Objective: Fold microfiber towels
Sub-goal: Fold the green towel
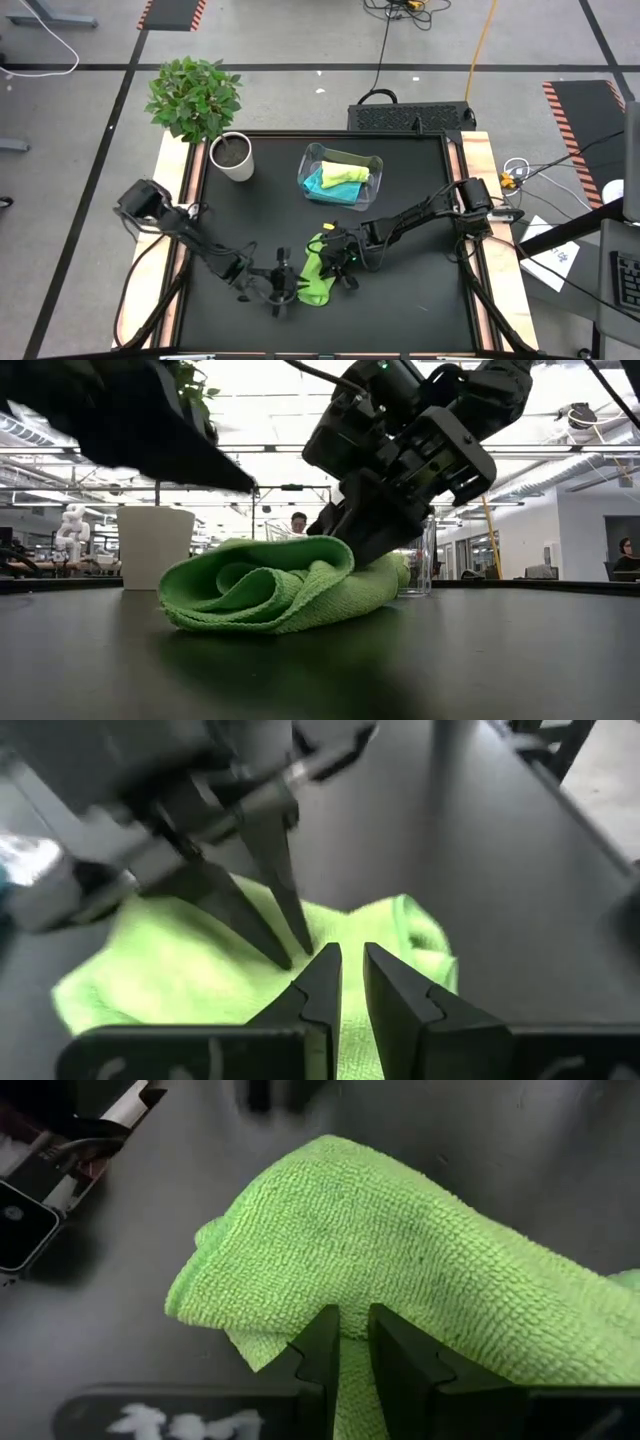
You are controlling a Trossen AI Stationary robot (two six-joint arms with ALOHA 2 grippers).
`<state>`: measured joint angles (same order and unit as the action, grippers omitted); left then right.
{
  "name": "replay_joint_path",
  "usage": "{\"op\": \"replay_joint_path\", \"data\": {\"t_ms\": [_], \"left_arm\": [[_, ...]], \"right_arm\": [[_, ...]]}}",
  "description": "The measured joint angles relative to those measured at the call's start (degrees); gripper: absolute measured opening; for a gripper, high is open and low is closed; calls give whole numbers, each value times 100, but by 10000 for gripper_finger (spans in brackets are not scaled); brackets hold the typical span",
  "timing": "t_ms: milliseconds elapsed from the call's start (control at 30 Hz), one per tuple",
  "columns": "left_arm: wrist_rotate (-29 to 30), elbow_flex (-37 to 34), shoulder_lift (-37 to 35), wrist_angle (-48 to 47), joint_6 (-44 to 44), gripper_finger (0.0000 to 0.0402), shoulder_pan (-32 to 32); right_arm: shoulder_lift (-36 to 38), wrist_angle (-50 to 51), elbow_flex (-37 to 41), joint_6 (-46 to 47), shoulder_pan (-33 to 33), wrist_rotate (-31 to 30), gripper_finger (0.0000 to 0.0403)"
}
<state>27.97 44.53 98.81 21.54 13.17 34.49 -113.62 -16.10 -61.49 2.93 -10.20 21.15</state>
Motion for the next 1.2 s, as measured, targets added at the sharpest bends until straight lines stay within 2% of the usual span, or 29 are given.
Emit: {"op": "replay_joint_path", "data": {"t_ms": [167, 367, 533, 633, 767, 933, 1200], "left_arm": [[-139, 0, 651, 410, -15, 49, -229], [-566, 7, 1151, 466, 615, 49, -472], [-776, 30, 1386, 602, 856, 49, -561], [-779, 25, 1427, 723, 785, 49, -561], [-824, 13, 1445, 962, 758, 49, -561], [-844, 2, 1453, 1140, 736, 49, -561], [-777, -9, 1477, 1485, 653, 49, -519]], "right_arm": [[0, -77, -3, 34, -4, -3, 47], [0, 44, -3, -45, -12, 12, 47], [274, 847, -3, -1709, -278, -79, 47], [406, 1058, -3, -1942, -490, -652, 47], [578, 1080, -3, -1450, -672, -1213, 47], [936, 1139, -3, -775, -871, -1288, 47], [1548, 1039, 317, 154, -1153, -1956, 47]]}}
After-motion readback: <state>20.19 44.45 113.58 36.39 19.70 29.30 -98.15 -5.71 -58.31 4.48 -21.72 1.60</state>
